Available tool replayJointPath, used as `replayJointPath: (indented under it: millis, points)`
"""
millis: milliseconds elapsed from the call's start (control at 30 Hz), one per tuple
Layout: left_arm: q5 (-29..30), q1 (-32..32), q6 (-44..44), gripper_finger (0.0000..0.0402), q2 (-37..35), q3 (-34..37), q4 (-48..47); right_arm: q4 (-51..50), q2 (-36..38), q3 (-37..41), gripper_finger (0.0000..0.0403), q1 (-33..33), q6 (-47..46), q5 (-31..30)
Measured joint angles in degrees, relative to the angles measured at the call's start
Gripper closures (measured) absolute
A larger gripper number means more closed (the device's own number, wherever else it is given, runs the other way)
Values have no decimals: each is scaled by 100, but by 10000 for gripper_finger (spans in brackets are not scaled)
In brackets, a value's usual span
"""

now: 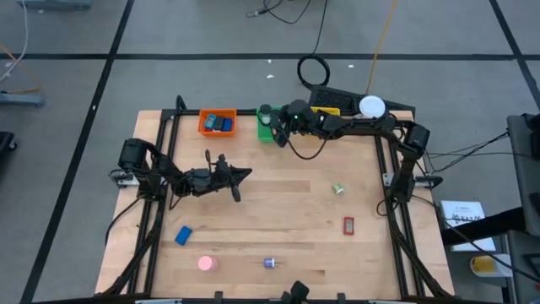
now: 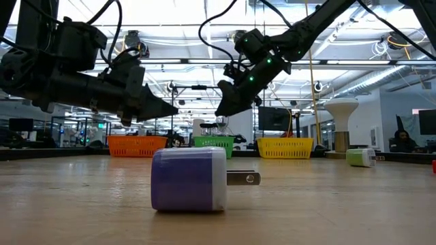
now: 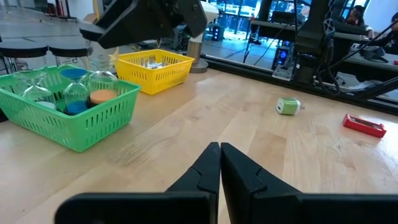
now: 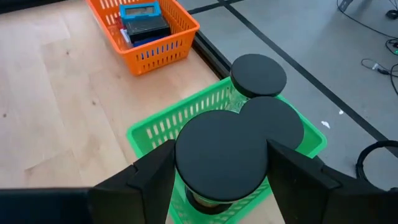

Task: Pick & Place Office items
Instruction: Put the orange hourglass into the green bin

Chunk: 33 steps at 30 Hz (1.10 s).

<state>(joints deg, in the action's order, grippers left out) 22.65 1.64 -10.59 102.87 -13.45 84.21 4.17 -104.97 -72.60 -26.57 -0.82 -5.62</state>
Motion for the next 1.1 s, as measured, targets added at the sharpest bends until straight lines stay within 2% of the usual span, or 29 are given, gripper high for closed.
replayJointPath:
  millis: [200,467,600,1100]
  points:
    - [0,-1,0,399,0,0,-5,30,2,15,185,-2,-102,21]
    - [0,-1,-4,388,0,0,-5,164,2,212,185,-37,-207,124]
    - [0,-1,-9,399,0,0,-5,167,2,212,183,-42,-191,126]
    - [0,-1,-39,393,0,-2,-3,550,-367,212,173,-74,-260,122]
